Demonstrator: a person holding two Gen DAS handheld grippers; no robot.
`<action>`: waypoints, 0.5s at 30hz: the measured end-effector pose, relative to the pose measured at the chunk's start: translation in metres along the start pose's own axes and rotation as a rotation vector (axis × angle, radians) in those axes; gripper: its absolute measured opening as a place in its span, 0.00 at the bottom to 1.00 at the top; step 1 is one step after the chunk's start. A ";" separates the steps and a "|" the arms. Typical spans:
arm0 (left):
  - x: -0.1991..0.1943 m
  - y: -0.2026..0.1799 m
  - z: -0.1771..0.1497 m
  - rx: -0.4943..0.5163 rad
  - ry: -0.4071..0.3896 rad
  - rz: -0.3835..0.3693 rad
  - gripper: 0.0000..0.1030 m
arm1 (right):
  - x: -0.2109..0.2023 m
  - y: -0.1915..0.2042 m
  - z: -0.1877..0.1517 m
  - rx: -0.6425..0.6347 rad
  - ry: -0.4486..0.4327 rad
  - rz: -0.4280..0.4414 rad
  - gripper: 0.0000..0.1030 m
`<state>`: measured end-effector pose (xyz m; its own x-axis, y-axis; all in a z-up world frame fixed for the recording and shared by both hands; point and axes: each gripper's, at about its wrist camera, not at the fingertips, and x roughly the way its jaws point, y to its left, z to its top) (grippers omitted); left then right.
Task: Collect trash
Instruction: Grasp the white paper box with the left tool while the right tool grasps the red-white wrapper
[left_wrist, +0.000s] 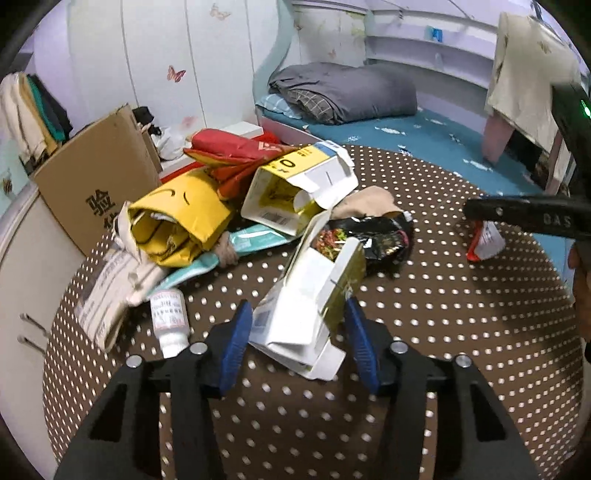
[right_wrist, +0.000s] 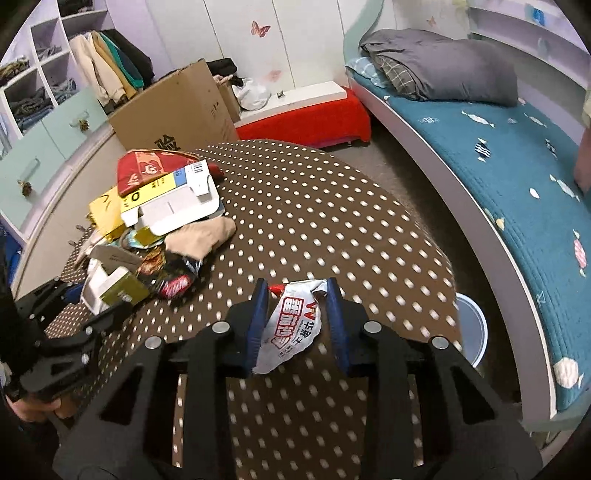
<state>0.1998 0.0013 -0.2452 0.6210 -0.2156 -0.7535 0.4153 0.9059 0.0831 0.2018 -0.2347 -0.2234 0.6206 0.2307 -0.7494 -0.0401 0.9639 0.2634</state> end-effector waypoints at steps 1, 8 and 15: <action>-0.003 0.000 -0.002 -0.026 -0.001 -0.004 0.47 | -0.005 -0.002 -0.003 0.001 -0.005 0.005 0.31; -0.031 0.003 -0.024 -0.173 -0.016 -0.008 0.45 | -0.034 -0.015 -0.009 0.015 -0.043 0.037 0.31; -0.060 -0.002 -0.034 -0.259 -0.058 -0.005 0.44 | -0.058 -0.020 -0.010 0.019 -0.091 0.057 0.31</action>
<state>0.1390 0.0245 -0.2225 0.6595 -0.2345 -0.7142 0.2396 0.9661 -0.0959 0.1589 -0.2658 -0.1914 0.6865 0.2709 -0.6747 -0.0631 0.9467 0.3160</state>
